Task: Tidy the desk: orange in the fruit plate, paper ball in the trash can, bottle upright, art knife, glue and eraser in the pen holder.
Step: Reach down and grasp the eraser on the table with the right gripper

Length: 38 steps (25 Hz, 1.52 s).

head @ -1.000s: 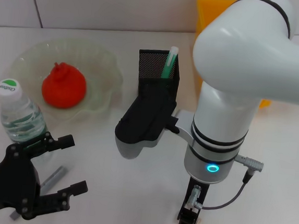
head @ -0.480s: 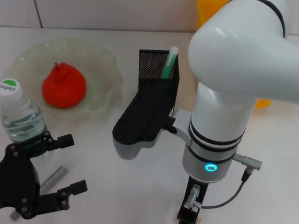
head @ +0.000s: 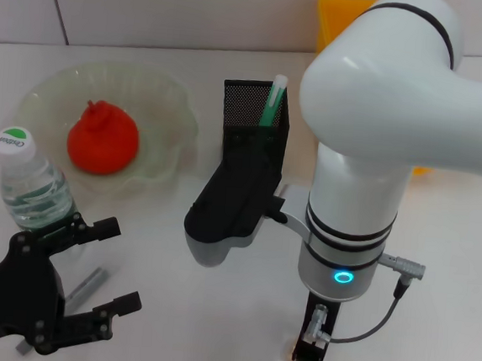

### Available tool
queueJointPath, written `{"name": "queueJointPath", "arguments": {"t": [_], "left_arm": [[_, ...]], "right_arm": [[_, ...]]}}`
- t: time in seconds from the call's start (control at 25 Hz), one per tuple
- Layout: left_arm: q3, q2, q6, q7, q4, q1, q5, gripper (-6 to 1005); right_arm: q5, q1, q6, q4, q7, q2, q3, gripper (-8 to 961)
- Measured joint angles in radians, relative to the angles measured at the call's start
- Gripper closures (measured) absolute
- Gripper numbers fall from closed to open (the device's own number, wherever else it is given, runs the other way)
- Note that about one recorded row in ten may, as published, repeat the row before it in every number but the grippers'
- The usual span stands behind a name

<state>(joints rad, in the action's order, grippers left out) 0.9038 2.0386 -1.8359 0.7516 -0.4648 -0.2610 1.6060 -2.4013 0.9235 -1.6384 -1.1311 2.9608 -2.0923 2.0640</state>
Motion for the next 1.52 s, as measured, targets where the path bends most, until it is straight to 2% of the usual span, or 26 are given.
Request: {"name": "queueJointPath", "arguments": {"t": [0.28,1.16,1.36,1.52], "left_arm": [[0.000,0.000,-0.006,0.000,0.000,0.001,0.000,191],[-0.003,0.001,-0.005,-0.001,0.000,-0.003,0.000,191],[-0.003,0.000,-0.005,-0.002,0.000,-0.003,0.000,191],[-0.003,0.000,-0.006,-0.002,0.000,-0.003,0.000,191]], "right_arm": [[-0.041,0.000,-0.004,0.003,0.002,0.000,-0.010,432],[-0.033,0.005,-0.001,-0.010,0.001,0.000,-0.009,459],[-0.031,0.009,-0.001,-0.003,0.001,0.000,-0.003,621],[-0.023,0.010,0.000,-0.001,0.000,0.000,-0.002,644]]}}
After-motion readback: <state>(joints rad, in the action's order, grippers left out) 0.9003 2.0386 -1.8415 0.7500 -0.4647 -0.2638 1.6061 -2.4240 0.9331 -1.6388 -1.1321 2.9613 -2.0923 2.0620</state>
